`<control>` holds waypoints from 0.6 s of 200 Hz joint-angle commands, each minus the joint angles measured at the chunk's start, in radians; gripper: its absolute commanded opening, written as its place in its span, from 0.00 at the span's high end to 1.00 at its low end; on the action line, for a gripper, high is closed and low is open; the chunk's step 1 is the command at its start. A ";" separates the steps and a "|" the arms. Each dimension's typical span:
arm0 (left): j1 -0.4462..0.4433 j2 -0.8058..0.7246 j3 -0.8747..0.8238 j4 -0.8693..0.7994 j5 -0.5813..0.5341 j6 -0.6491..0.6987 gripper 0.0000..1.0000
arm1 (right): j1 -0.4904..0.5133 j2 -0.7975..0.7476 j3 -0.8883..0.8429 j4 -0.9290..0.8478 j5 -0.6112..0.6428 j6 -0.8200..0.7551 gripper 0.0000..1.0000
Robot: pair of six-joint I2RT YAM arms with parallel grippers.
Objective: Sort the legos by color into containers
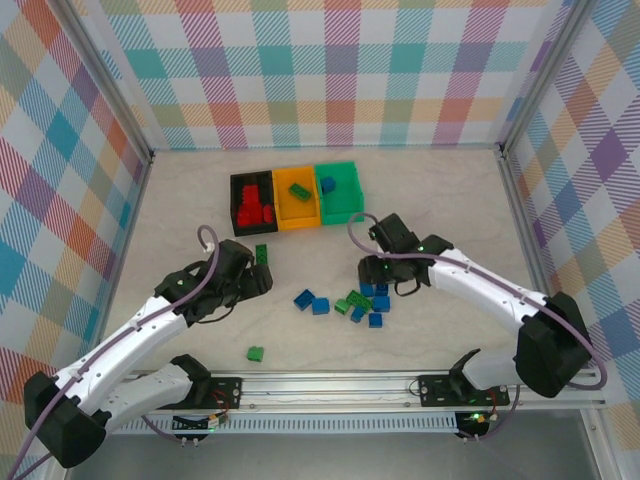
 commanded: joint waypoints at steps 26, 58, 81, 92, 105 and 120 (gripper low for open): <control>0.005 0.077 0.004 0.128 0.107 0.045 0.20 | 0.003 0.030 -0.016 -0.050 0.067 0.062 0.42; 0.004 0.066 0.010 0.109 0.120 0.045 0.20 | 0.003 0.106 0.017 -0.023 0.056 0.071 0.42; 0.004 0.022 -0.015 0.096 0.111 0.032 0.20 | 0.002 0.165 0.035 -0.026 0.076 0.077 0.42; 0.004 0.002 -0.031 0.090 0.103 0.029 0.20 | 0.004 0.186 0.040 -0.032 0.093 0.081 0.43; 0.004 -0.007 -0.045 0.082 0.096 0.027 0.20 | 0.004 0.206 0.042 -0.040 0.116 0.089 0.45; 0.004 -0.010 -0.047 0.067 0.093 0.027 0.20 | 0.004 0.213 0.039 -0.039 0.124 0.090 0.47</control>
